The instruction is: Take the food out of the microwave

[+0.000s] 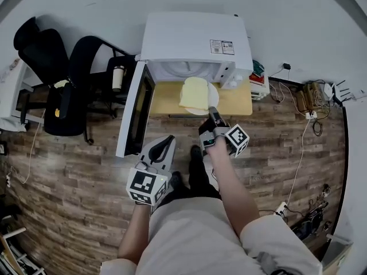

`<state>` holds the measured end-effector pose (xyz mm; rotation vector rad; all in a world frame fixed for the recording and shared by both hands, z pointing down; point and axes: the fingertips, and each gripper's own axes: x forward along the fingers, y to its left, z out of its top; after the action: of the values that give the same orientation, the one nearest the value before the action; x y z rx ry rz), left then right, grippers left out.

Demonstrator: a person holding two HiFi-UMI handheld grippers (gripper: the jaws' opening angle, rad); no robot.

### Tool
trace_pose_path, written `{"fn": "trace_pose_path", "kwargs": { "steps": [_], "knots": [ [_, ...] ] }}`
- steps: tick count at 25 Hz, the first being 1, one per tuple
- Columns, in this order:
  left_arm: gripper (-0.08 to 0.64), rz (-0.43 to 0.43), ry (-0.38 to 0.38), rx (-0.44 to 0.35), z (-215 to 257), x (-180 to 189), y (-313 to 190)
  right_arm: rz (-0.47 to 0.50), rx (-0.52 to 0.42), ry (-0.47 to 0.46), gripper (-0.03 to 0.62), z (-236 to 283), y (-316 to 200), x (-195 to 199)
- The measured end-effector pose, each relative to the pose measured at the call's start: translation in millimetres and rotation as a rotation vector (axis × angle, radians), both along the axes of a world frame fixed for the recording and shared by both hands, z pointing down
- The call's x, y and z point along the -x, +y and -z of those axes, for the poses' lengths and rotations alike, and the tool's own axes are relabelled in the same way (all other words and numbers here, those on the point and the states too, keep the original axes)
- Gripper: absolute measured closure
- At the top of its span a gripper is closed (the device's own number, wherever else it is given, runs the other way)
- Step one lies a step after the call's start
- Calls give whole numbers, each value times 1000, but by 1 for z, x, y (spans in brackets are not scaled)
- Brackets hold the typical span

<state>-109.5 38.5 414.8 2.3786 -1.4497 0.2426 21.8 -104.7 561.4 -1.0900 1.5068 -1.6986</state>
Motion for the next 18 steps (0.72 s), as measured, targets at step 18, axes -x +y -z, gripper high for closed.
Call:
{"fn": "trace_pose_path", "kwargs": {
  "steps": [18],
  "knots": [
    [549,-64,9,-21,1,-1,57,-44,-66,-53,580,65,102,-7]
  ]
}}
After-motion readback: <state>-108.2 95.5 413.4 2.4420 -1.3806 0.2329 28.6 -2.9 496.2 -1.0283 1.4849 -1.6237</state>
